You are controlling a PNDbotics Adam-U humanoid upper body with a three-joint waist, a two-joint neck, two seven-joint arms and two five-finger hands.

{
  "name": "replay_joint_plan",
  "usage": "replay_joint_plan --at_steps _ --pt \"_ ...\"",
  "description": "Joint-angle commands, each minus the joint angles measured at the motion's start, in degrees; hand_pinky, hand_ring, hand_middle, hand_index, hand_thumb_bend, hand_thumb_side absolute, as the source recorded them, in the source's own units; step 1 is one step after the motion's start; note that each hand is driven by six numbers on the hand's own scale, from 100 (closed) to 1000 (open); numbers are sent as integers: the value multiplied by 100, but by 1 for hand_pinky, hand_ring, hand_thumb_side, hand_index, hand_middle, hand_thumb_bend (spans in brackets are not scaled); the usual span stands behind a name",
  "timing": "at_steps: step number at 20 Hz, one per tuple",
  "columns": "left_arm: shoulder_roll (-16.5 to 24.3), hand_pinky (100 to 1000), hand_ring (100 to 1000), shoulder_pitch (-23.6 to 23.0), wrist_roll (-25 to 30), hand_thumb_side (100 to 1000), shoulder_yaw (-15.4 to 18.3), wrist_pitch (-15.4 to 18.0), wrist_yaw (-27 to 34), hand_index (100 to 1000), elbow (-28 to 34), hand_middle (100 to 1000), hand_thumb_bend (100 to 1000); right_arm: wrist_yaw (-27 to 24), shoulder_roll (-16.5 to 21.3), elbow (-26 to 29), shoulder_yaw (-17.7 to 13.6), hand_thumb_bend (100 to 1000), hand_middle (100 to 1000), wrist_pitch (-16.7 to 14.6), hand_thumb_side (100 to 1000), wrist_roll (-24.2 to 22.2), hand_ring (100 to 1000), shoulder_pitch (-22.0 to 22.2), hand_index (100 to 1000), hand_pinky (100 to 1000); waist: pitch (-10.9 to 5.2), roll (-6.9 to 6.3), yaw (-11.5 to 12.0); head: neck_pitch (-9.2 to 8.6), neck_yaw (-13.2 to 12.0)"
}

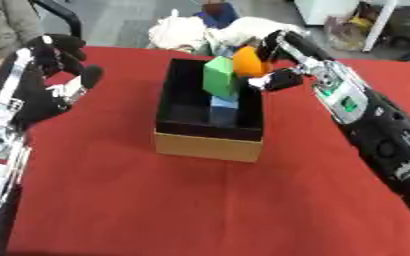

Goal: Pick up objects on the table and place them in the box.

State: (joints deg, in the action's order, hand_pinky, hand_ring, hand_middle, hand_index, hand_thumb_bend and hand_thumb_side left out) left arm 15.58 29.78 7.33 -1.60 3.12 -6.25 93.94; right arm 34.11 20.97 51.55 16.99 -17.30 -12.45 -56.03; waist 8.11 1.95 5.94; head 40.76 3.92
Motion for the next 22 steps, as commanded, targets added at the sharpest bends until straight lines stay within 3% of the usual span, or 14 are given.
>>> replay_joint_plan --at_steps 1,2,3,5,9,15,22 --pt "47 574 510 59 23 472 9 6 21 702 69 534 633 88 113 320 83 670 681 -131 738 -685 752 -124 831 684 -113 -7 -21 -35 -23" --pt "49 574 510 51 23 468 14 5 20 702 64 534 630 77 145 434 122 791 721 -163 814 -935 773 -115 846 704 -118 -3 -38 -34 -31" --pt "52 574 510 44 22 473 20 4 22 702 58 534 631 37 184 574 145 740 739 -186 828 -1147 781 -101 849 713 -122 1 -56 -34 -41" --pt "55 575 510 31 18 474 29 5 24 702 52 534 628 -133 277 894 169 762 751 -182 863 -1415 784 -62 857 714 -130 8 -92 -33 -62" --pt "64 575 517 -3 -3 477 53 1 19 701 40 534 626 -563 582 1681 181 739 746 -76 853 -1477 777 51 853 708 -148 23 -181 -31 -113" --pt "95 574 518 -67 -76 479 119 -8 12 697 31 533 623 -1230 1253 2876 -27 655 718 230 753 -629 750 471 836 674 -172 43 -316 -33 -212" --pt "133 575 526 -123 -175 484 191 -21 12 697 -9 540 652 -2170 2070 3753 -455 563 706 776 611 435 736 1367 842 642 -172 48 -458 -30 -319"
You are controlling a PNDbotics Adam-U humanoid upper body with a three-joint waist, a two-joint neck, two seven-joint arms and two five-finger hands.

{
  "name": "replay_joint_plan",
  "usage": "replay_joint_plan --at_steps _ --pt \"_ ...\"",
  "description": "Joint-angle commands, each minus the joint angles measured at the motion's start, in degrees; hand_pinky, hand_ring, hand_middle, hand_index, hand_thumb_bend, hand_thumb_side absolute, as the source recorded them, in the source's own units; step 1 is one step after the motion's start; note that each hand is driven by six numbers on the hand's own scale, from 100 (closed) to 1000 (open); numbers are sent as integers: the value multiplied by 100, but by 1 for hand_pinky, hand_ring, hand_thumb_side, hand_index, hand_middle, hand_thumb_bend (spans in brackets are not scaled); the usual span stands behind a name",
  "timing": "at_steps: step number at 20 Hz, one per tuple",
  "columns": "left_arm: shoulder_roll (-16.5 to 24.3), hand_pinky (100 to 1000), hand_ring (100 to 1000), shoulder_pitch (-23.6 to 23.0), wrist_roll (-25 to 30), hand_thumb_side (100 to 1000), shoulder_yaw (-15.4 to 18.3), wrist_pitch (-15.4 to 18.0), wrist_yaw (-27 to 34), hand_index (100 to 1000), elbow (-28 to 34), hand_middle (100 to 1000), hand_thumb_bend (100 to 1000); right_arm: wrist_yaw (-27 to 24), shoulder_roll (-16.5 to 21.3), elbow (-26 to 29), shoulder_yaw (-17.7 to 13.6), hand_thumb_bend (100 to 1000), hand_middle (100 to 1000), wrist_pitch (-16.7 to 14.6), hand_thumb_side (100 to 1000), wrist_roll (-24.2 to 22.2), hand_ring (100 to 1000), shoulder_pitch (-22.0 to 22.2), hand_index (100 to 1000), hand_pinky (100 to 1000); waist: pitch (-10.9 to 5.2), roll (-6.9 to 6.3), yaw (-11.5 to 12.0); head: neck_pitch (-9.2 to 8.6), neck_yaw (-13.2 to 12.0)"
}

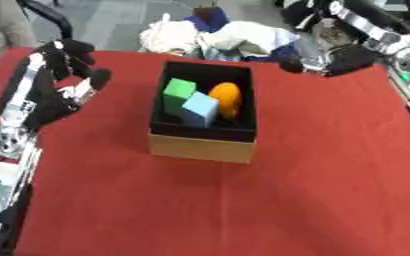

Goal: Pick up objects on the table and place them in the box.

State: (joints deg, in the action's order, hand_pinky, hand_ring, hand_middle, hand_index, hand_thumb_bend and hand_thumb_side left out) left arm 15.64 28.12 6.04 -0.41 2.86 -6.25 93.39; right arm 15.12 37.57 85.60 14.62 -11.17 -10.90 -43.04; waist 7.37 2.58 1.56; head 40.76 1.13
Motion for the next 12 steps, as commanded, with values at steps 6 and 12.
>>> replay_joint_plan --at_steps 6,12 --pt "143 577 525 6 -78 491 109 8 2 698 -29 539 655 -718 728 787 -565 516 713 471 594 692 740 830 858 634 -87 -55 -143 -3 -74" --pt "155 555 496 45 -49 547 17 -14 -186 671 -89 499 730 -776 706 1161 -740 516 713 565 583 952 741 1330 863 632 -79 -114 -190 15 -78"
